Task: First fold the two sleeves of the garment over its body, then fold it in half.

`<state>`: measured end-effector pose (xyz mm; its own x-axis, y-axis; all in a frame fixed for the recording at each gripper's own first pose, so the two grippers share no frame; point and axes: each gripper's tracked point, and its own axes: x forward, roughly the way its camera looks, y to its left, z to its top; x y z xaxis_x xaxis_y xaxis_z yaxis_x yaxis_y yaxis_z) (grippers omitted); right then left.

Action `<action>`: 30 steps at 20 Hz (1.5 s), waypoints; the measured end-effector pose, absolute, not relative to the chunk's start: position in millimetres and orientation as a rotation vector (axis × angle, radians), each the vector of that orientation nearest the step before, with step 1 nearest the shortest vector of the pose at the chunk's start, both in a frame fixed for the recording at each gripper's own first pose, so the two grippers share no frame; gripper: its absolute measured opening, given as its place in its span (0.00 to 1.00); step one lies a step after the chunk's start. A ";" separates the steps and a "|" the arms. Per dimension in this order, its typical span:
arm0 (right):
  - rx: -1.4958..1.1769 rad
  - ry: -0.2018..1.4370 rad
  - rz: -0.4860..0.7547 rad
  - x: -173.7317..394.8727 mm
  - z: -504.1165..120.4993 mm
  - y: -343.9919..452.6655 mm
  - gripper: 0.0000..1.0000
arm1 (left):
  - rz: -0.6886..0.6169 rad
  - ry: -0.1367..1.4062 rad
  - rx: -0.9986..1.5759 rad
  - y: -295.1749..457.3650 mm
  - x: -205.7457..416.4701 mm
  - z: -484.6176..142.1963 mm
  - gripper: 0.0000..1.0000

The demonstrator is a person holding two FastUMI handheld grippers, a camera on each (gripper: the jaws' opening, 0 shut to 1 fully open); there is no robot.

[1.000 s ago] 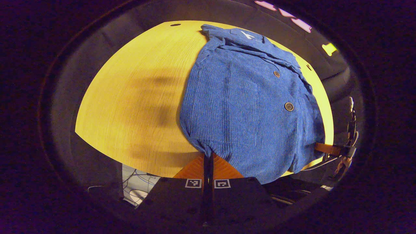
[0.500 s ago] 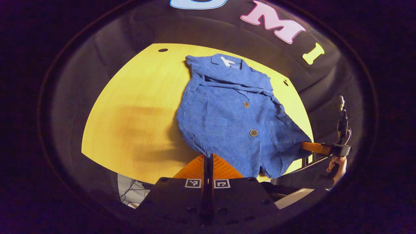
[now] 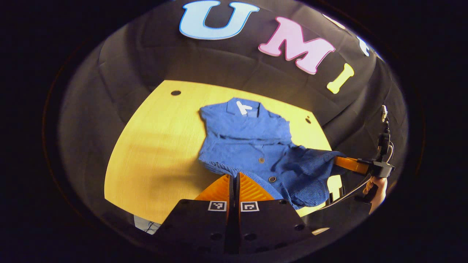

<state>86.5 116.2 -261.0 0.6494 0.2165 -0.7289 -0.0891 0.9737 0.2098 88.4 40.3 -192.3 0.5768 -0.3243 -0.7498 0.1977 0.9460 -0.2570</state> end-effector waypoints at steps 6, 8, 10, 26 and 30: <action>0.103 0.691 0.177 191.7 -206.4 125.5 0.05 | -0.294 0.762 -0.024 49.7 177.3 -144.6 0.00; 0.098 0.683 0.166 230.7 -207.4 127.8 0.05 | -0.287 0.734 -0.040 50.5 213.2 -130.8 0.00; 0.101 0.687 0.146 270.9 -219.3 124.3 0.05 | -0.267 0.764 -0.111 50.3 248.0 -131.8 0.00; 0.376 1.042 0.093 443.4 -427.8 123.1 0.11 | -0.083 1.077 -0.206 65.7 462.5 -279.3 0.00; 0.345 0.972 0.103 459.8 -430.7 123.4 0.51 | -0.080 1.072 -0.237 61.9 469.2 -287.7 0.28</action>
